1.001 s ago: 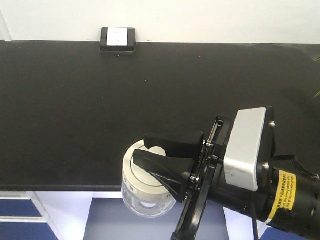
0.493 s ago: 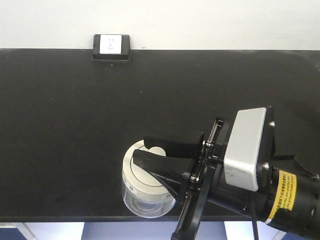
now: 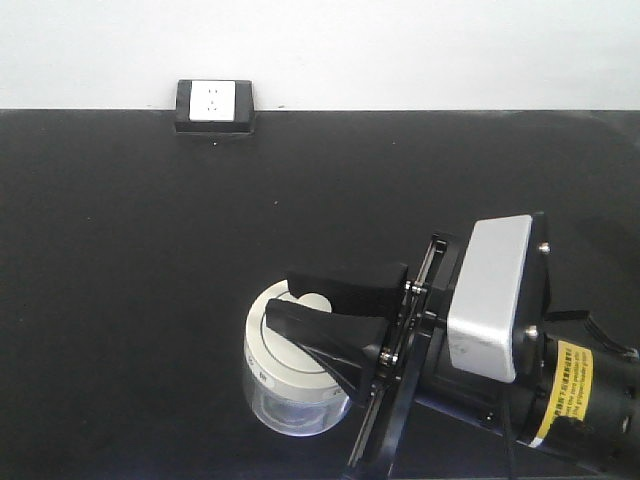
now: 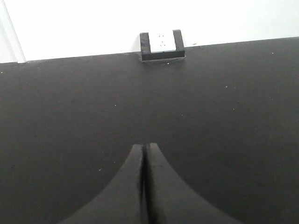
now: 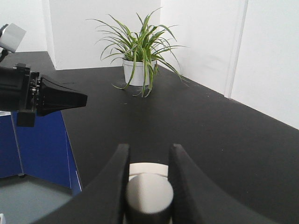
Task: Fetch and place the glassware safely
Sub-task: 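Drive up to the black countertop holding the jar in the right gripper, then lower the jar with the right gripper onto the black countertop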
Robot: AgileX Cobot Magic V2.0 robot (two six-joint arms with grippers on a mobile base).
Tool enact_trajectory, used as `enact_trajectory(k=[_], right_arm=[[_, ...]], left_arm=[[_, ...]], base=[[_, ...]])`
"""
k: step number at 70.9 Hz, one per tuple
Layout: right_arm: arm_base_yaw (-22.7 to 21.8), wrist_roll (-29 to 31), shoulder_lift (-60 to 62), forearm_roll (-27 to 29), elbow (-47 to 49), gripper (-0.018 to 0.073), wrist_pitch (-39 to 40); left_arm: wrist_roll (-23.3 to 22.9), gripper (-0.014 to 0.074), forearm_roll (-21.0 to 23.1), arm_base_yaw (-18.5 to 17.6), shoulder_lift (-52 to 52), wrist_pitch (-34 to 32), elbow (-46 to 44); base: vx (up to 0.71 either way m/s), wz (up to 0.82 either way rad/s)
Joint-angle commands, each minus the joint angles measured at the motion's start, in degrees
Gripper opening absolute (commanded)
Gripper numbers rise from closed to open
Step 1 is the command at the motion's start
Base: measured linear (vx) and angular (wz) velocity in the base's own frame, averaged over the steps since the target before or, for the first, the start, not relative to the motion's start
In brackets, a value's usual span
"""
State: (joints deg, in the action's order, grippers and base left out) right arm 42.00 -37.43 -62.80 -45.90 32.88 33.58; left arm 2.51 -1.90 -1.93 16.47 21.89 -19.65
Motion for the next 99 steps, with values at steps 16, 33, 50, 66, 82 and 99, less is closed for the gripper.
enact_trajectory(k=[16, 33, 50, 66, 82, 99], right_arm=[[0.04, 0.49, 1.21, 1.87, 2.02, -0.0004, 4.51], [0.04, 0.49, 0.91, 1.02, 1.94, -0.0004, 4.65], [0.04, 0.49, 0.71, 1.07, 1.94, -0.0004, 4.20], [0.04, 0.49, 0.71, 0.80, 1.94, -0.0004, 3.99], [0.04, 0.49, 0.71, 0.66, 1.94, -0.0004, 3.97], [0.04, 0.49, 0.71, 0.59, 1.94, -0.0004, 3.97]], left_arm=[[-0.26, -0.0007, 0.50, -0.07, 0.51, -4.08, -1.53], [-0.26, -0.0007, 0.50, -0.07, 0.86, -4.03, -1.53], [-0.26, -0.0007, 0.50, -0.07, 0.91, -4.03, -1.53], [-0.26, -0.0007, 0.50, -0.07, 0.91, -4.04, -1.53], [-0.26, -0.0007, 0.50, -0.07, 0.91, -4.04, -1.53], [-0.26, -0.0007, 0.50, -0.07, 0.91, -4.04, -1.53]], base=[[0.07, 0.00], [0.01, 0.00], [0.00, 0.00], [0.00, 0.00], [0.00, 0.00], [0.00, 0.00]])
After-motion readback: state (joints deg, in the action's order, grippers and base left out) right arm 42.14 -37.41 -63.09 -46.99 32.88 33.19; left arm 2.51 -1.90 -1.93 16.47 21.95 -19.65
